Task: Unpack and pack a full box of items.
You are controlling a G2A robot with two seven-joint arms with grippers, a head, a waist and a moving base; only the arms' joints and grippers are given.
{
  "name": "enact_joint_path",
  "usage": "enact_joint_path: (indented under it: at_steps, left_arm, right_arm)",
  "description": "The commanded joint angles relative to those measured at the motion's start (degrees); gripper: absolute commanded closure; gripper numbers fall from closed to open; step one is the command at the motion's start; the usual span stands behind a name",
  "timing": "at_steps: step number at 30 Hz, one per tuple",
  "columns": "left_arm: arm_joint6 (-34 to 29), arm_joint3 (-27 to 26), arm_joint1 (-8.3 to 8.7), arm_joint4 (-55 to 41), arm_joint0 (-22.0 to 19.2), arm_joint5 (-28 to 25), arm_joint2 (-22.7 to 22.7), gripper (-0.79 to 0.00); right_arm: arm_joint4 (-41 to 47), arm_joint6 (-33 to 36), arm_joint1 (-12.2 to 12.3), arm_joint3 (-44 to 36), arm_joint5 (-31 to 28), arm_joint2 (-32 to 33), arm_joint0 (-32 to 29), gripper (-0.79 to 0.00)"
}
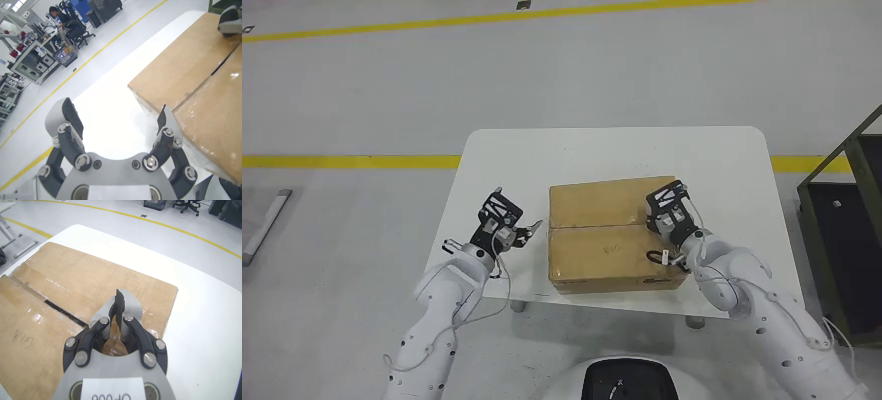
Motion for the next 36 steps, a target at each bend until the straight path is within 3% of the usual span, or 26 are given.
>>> enact_joint_path:
  at_steps: [1, 8, 21, 30, 36]
  left_arm:
    - [-0.7, -0.2, 0.31, 0.4, 2.0, -0.6, -1.5, -0.785]
    - [-2.7, -2.6, 1.01, 0.5, 6.5, -5.0, -4.1, -0.785]
    - [-2.7, -3.2, 1.04, 0.2, 6.9, -6.0, -3.9, -0.785]
    - [-7.7, 0.4, 0.74, -5.9, 6.4, -10.6, -1.7, -0.785]
    - [-6.0, 5.2, 0.12, -4.0, 3.5, -8.8, 2.0, -0.785]
  right_arm:
    - [-0.2, 0.1, 0.0, 0.0, -0.2, 0.0, -0.1, 0.0]
    - [-0.7, 0.3, -0.1, 0.2, -0.7, 0.0, -0.2, 0.0]
    - [-1.3, 0.6, -0.3, -0.1, -0.9, 0.4, -0.5, 0.0]
    - [-1.5, 0.5, -0.4, 0.1, -1.0, 0.3, -1.0, 0.0]
    - [-1.4, 0.7, -0.6, 0.0, -0.9, 0.2, -0.8, 0.0]
